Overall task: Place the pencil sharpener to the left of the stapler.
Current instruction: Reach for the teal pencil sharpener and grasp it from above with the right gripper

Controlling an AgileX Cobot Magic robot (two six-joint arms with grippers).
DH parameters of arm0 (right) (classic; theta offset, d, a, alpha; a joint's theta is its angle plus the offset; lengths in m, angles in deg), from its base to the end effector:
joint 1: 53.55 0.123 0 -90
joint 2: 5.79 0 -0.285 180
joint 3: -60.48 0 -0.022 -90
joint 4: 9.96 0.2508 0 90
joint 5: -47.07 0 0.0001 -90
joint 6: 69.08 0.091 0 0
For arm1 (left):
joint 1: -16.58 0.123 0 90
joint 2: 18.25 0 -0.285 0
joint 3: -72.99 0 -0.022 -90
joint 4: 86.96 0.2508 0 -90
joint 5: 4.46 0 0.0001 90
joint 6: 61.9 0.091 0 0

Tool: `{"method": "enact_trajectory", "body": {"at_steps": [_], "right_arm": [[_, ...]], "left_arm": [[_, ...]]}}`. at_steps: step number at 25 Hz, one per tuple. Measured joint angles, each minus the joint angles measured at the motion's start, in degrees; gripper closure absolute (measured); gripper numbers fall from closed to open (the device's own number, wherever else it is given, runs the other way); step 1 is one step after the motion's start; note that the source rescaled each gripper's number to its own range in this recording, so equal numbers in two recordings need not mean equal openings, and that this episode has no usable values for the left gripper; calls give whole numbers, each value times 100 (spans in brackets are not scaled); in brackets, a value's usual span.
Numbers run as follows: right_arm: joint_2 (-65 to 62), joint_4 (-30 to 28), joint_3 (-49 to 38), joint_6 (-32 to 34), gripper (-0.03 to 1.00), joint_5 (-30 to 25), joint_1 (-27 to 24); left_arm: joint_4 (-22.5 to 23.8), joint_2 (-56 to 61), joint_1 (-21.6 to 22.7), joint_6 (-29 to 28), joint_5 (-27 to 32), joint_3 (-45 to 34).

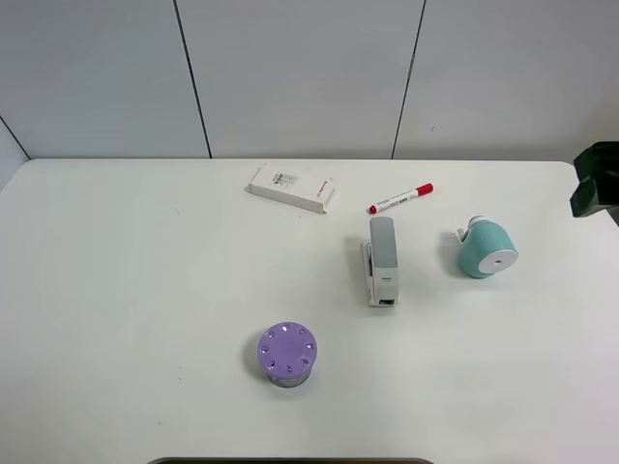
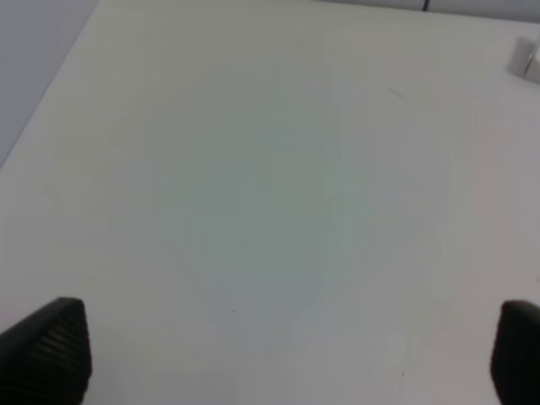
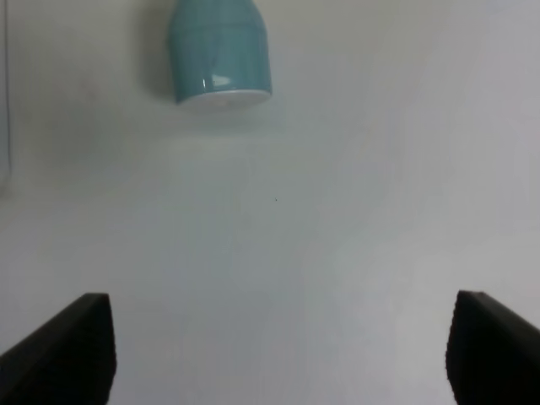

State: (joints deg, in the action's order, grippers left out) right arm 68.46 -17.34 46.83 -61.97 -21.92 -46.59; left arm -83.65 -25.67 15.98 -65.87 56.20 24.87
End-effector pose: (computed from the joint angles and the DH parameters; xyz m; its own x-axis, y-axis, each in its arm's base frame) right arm 0.2079 0.0144 0.3454 -0.9148 -0.0341 -0.4024 -0.0023 0.9969 -0.0792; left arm -0.0067 0.0047 0.2797 -0.4391 -0.0363 -0.8977 -0.0527 0.9985 -0.0146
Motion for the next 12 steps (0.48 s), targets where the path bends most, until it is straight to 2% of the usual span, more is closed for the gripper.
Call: {"method": "enact_trajectory", "body": {"at_steps": [5, 8, 9, 12], "right_arm": [[601, 0, 397, -40, 33, -66, 0], [948, 0, 485, -40, 8, -66, 0], [1039, 0, 484, -40, 3, -53, 0], [1371, -45, 484, -40, -2, -12, -12]], "left_arm": [[0, 0, 0, 0, 0, 0], [0, 0, 0, 0, 0, 0], [0, 0, 0, 0, 0, 0], [0, 0, 0, 0, 0, 0]]}}
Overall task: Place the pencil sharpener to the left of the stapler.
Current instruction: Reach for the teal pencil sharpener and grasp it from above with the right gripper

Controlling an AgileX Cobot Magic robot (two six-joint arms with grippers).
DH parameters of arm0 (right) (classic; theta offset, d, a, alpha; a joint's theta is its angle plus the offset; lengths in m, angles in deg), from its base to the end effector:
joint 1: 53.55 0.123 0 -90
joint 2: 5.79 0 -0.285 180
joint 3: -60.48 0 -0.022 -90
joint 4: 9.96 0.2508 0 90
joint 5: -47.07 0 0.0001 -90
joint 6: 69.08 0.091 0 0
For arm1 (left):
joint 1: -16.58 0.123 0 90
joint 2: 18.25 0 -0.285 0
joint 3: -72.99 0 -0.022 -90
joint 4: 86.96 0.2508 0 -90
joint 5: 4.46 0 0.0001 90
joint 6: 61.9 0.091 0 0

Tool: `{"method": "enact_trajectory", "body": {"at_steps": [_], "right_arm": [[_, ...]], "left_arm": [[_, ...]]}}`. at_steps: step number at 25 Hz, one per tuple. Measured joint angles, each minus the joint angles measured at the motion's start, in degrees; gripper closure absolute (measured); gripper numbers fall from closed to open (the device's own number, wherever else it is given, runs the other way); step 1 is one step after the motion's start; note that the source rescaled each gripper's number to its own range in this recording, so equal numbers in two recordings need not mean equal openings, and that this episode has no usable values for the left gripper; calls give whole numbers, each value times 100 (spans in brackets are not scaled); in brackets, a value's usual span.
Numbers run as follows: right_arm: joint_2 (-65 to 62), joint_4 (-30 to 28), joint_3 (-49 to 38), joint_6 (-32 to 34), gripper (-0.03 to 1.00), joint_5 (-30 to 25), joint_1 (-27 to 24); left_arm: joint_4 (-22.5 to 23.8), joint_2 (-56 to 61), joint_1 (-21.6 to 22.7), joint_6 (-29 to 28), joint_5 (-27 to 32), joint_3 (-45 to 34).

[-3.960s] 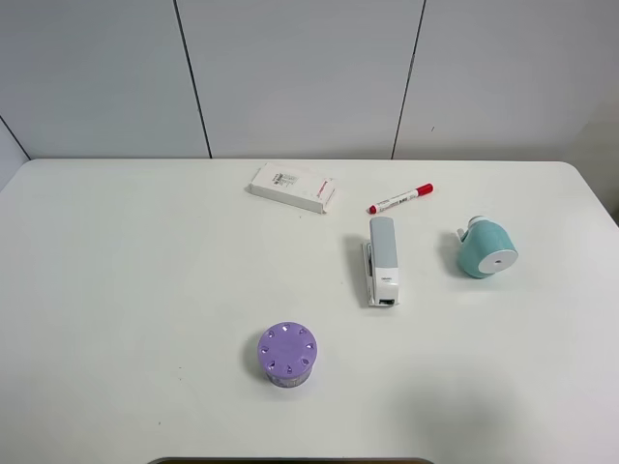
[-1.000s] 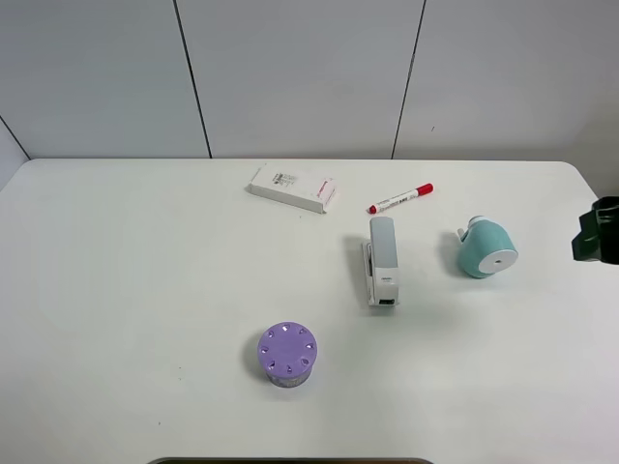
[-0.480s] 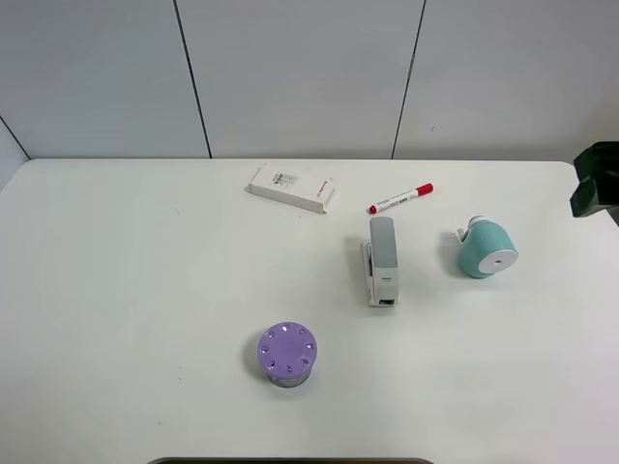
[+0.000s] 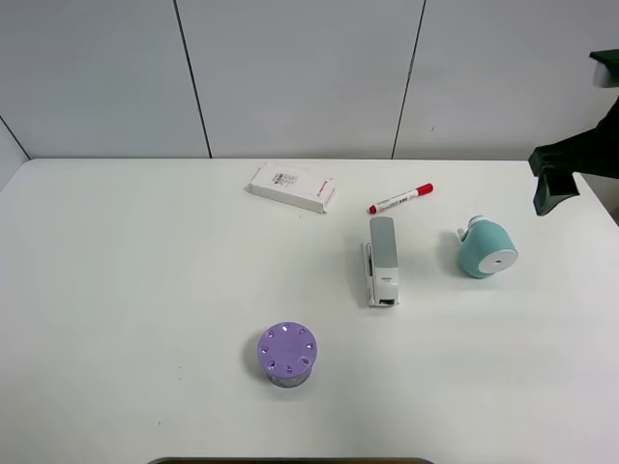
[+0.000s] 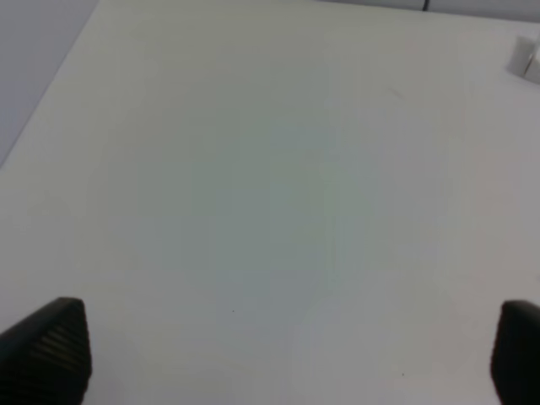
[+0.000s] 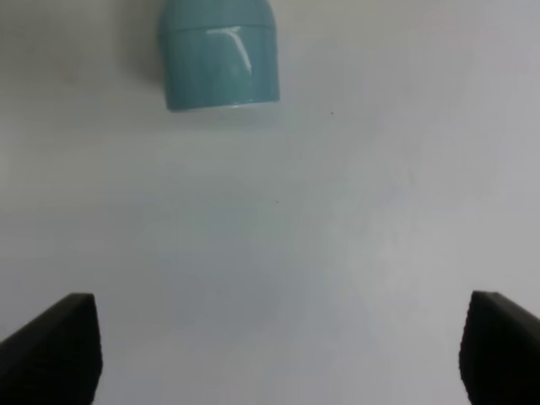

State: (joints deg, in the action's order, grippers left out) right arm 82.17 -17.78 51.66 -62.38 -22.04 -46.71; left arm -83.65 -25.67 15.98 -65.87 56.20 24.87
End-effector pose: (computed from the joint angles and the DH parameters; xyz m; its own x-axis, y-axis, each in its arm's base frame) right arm 0.2632 0.0199 0.3126 -0.9659 -0.0480 -0.2546 -0.0214 0.9941 -0.1061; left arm -0.0067 0.0047 0.2797 -0.4391 -0.0363 -0.8977 -0.0527 0.9985 -0.0146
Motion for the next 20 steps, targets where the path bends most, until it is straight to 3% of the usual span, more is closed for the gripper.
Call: {"method": "enact_trajectory", "body": {"at_steps": [5, 9, 20], "right_arm": [[557, 42, 0, -91, -3, 358, -395], [908, 572, 0, -434, -3, 603, -754], [1906, 823, 2, -701, -3, 1195, -779]], "left_arm": [[0, 0, 0, 0, 0, 0], [0, 0, 0, 0, 0, 0], [0, 0, 0, 0, 0, 0]]}}
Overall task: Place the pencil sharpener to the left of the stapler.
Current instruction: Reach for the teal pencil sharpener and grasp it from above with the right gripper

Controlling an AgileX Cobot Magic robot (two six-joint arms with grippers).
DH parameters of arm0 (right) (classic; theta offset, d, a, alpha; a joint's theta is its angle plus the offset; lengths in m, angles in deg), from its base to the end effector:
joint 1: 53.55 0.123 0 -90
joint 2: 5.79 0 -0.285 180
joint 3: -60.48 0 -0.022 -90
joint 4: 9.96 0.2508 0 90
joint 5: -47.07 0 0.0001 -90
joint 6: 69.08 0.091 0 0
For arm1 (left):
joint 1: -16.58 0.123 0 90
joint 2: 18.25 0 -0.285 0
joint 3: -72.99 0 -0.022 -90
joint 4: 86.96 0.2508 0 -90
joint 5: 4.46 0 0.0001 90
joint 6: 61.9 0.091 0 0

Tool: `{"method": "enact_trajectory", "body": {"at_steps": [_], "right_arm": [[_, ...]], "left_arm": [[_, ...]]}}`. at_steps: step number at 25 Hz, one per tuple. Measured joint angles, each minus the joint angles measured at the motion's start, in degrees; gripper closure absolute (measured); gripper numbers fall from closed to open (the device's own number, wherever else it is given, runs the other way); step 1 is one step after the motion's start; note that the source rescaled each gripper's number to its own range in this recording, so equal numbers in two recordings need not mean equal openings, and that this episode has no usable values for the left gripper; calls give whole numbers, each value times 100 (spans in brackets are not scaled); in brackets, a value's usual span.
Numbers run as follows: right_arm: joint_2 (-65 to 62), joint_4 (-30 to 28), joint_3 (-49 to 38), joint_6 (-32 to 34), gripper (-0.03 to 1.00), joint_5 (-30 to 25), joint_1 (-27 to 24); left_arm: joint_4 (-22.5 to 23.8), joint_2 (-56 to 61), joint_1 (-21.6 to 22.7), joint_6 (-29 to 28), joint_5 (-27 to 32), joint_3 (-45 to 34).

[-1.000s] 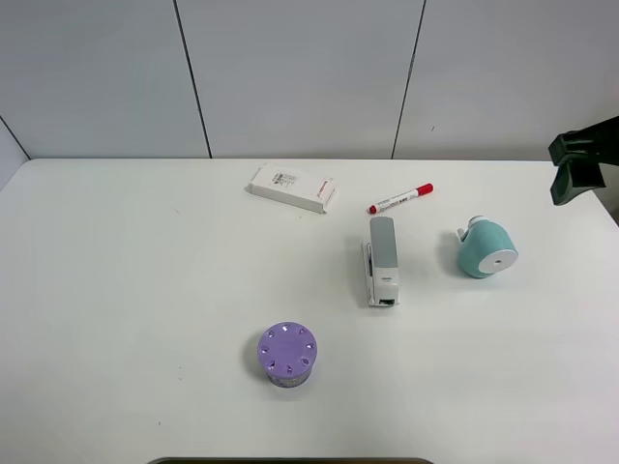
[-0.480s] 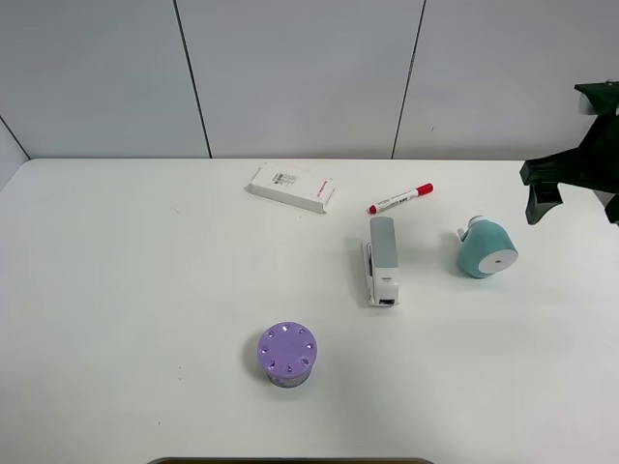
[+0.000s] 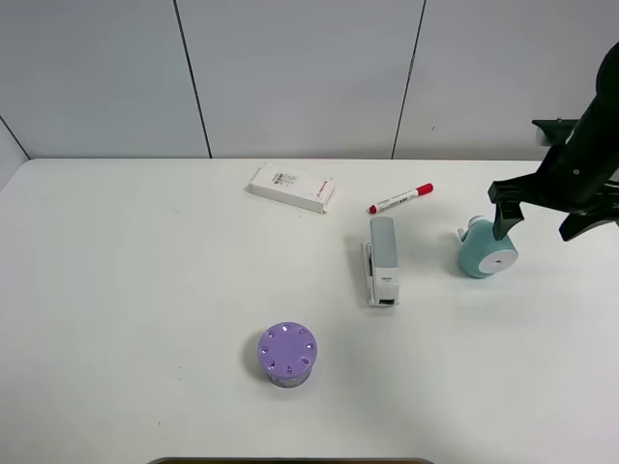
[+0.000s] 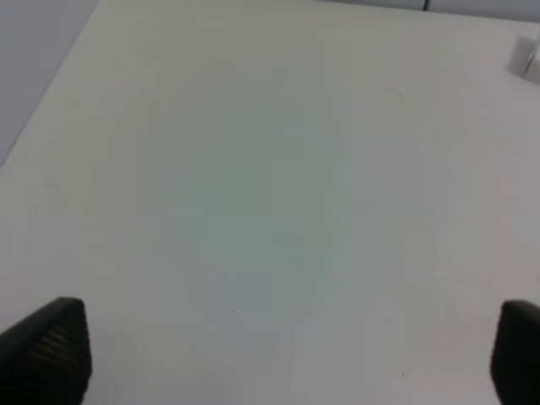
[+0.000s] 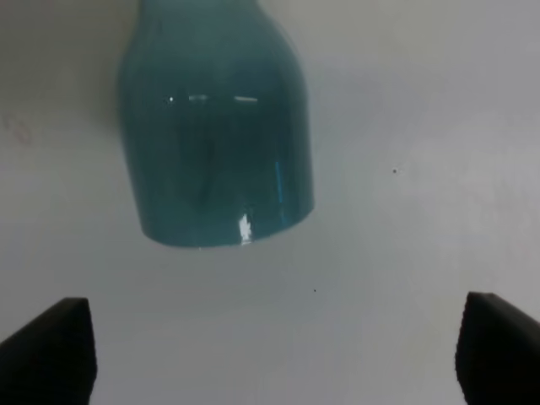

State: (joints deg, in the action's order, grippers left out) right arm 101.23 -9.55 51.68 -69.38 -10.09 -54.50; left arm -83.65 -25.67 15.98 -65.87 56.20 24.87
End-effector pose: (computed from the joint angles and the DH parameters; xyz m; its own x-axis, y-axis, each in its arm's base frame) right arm 0.3298 -0.0049 0.2158 -0.9924 0.0151 -0.1222 0.0145 0.9999 0.0058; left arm -0.0067 0.0047 0.2797 -0.4391 -0.0363 -0.8977 -0.0527 0.9985 -0.0146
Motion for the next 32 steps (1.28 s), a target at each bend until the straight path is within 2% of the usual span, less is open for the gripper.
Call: {"method": "enact_trajectory", "body": {"at_steps": [6, 18, 32], "right_arm": [[405, 98, 129, -87, -3, 142, 0], [1133, 490, 1140, -343, -3, -23, 0], [1768, 687, 1203, -497, -3, -114, 0]], "left_arm": [[0, 0, 0, 0, 0, 0], [0, 0, 0, 0, 0, 0], [0, 0, 0, 0, 0, 0]]}}
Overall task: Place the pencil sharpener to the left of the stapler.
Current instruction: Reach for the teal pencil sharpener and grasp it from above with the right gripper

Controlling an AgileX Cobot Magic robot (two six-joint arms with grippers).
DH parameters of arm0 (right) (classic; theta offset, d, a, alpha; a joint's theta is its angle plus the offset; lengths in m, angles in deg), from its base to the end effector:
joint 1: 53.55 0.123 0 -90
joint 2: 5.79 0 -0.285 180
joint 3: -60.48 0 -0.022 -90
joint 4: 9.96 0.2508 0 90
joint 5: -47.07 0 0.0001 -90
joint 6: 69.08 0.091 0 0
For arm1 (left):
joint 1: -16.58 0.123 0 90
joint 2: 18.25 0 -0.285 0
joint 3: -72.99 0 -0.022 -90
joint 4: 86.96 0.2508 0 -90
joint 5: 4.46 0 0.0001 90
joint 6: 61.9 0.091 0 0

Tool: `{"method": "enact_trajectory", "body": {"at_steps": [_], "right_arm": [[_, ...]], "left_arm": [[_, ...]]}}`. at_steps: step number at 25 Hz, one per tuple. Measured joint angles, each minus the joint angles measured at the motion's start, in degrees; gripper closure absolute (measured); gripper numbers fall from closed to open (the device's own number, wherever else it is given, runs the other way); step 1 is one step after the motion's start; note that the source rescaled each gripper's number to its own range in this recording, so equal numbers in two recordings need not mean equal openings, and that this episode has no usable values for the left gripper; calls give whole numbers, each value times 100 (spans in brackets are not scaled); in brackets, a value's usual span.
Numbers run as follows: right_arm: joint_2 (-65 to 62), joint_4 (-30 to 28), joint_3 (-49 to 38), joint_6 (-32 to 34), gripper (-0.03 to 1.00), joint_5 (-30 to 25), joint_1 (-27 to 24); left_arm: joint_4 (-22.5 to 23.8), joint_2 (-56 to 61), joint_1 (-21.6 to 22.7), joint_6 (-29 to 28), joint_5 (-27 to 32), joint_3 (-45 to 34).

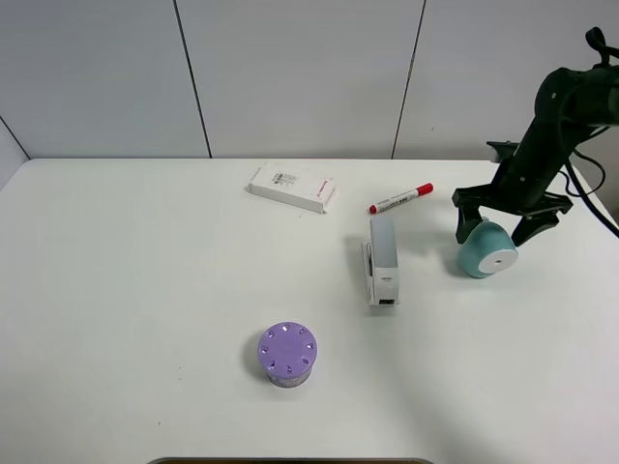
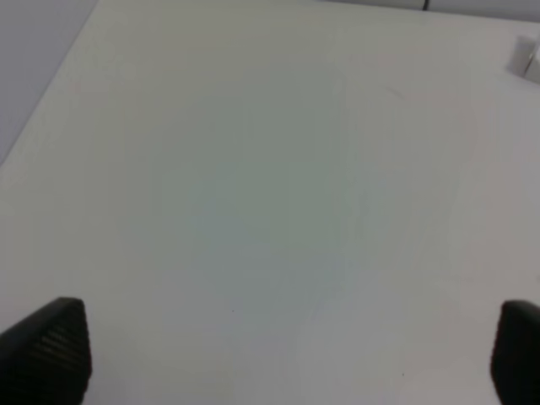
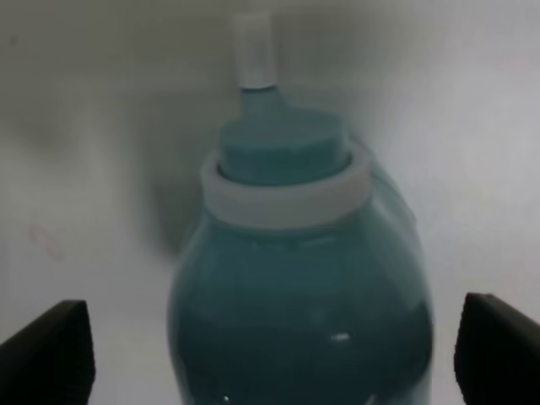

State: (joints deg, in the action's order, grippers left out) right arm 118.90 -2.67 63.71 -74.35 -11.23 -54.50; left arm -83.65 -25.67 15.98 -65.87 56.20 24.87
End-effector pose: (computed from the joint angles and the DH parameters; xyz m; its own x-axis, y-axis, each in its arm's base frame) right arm 0.3883 0.0034 0.1547 -0.9999 -0.0081 -0.0105 -0.0092 0.9941 0.1077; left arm -0.0067 0.0047 0.2797 -0.4391 -0.0363 -0.8977 -0.0527 0.9985 -0.0146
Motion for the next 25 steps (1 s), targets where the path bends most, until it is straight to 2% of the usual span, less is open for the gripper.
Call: {"method": "enact_trajectory", "body": {"at_steps": [14, 15, 17, 18, 23, 25], "right_arm": [[573, 40, 0, -86, -2, 96, 0], [613, 40, 0, -86, 3, 96, 0], [659, 23, 13, -86, 20, 98, 0], [674, -2, 26, -86, 33, 92, 0], [684, -50, 38, -86, 70, 81, -17], [684, -105, 38, -86, 91, 81, -17]], "left_arm": [[0, 0, 0, 0, 0, 0], [0, 0, 0, 0, 0, 0], [0, 0, 0, 0, 0, 0], [0, 0, 0, 0, 0, 0], [0, 0, 0, 0, 0, 0], [0, 0, 0, 0, 0, 0]]}}
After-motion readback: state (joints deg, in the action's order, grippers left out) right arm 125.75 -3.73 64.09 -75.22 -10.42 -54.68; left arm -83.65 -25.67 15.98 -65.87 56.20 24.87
